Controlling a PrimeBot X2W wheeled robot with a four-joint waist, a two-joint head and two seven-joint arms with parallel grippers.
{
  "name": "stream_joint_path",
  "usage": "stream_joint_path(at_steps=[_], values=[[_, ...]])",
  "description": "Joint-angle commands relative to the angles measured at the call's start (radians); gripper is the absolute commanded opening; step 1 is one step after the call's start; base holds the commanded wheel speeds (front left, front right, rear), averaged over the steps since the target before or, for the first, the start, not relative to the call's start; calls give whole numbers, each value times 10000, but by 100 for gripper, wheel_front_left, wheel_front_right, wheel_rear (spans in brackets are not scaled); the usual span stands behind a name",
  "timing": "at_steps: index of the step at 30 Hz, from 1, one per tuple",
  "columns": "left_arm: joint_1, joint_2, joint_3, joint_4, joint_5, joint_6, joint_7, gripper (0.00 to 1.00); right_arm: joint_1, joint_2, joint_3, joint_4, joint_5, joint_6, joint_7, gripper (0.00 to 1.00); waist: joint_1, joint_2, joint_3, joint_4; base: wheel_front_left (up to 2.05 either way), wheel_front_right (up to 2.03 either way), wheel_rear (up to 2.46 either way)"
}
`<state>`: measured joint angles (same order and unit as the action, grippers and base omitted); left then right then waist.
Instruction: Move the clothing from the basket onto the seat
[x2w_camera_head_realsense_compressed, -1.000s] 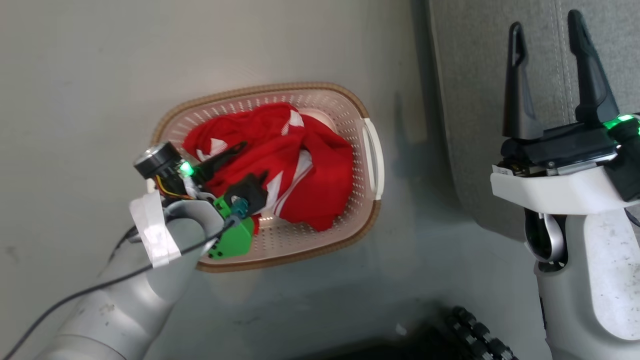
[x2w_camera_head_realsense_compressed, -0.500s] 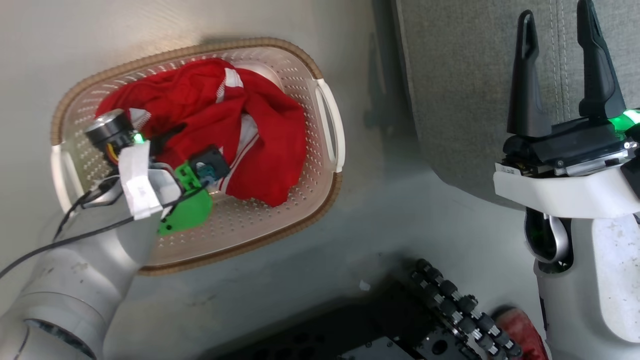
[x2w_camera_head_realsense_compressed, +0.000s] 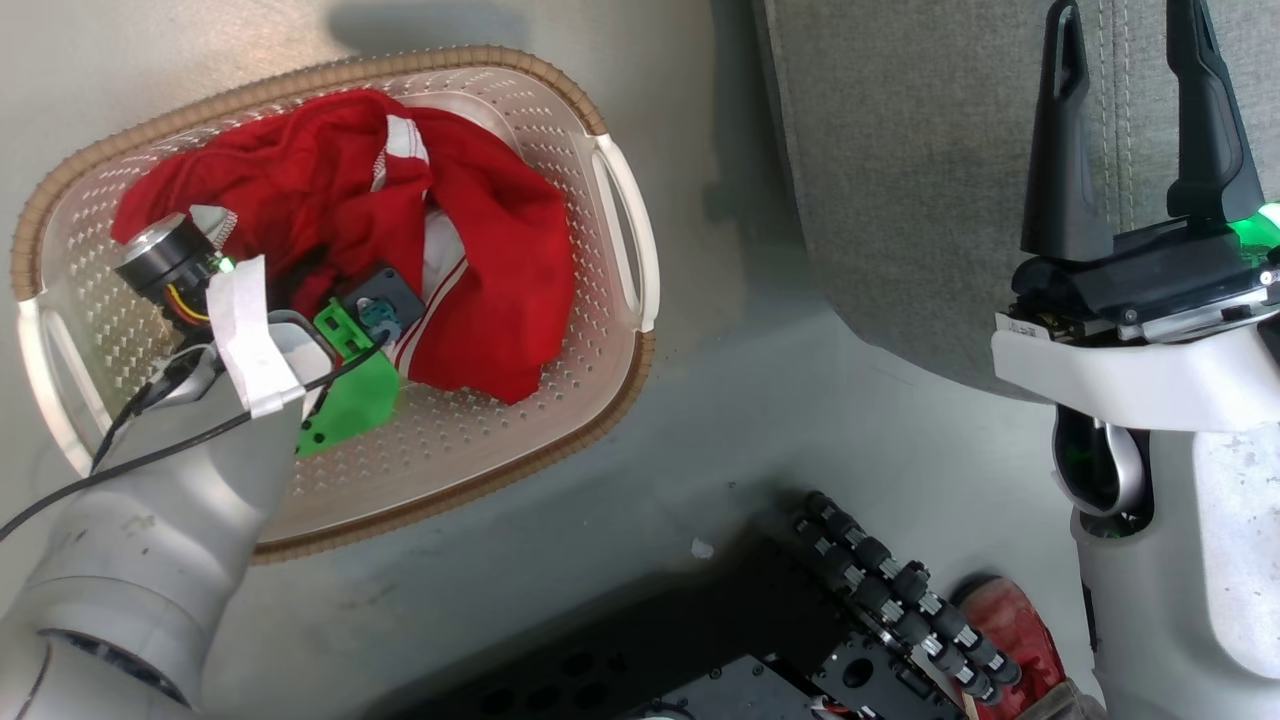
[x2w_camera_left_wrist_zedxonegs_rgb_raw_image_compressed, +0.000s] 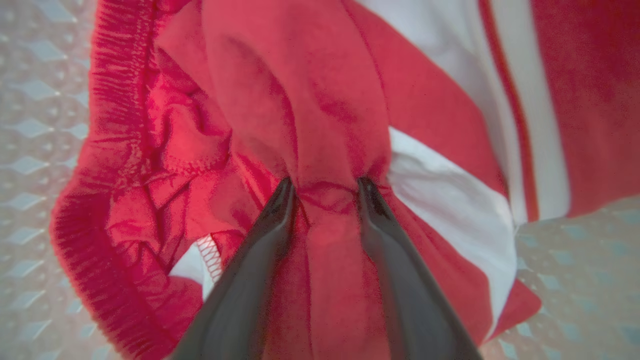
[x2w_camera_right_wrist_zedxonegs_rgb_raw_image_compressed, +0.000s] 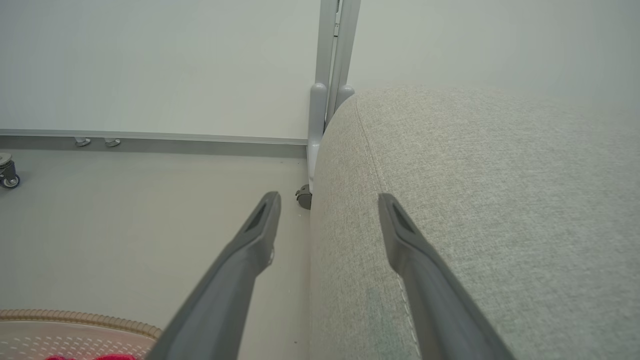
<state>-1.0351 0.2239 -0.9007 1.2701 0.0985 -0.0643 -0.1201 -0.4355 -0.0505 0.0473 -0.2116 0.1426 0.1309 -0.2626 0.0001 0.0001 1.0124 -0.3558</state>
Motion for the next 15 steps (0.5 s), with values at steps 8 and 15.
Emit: stream_joint_path(at_steps=[8,15], values=[[348,-841,210,-50,-554,470,-945,0,137,-9,-173,20,-569,-3,-35,100,-1,-1,-901,848,0,0,0],[1289,-1429,556,-586,-1299,638,-1424,0,503,-13,-282,195,-1022,-3,-35,100,-1,-1,-2376,1653,0,0,0]])
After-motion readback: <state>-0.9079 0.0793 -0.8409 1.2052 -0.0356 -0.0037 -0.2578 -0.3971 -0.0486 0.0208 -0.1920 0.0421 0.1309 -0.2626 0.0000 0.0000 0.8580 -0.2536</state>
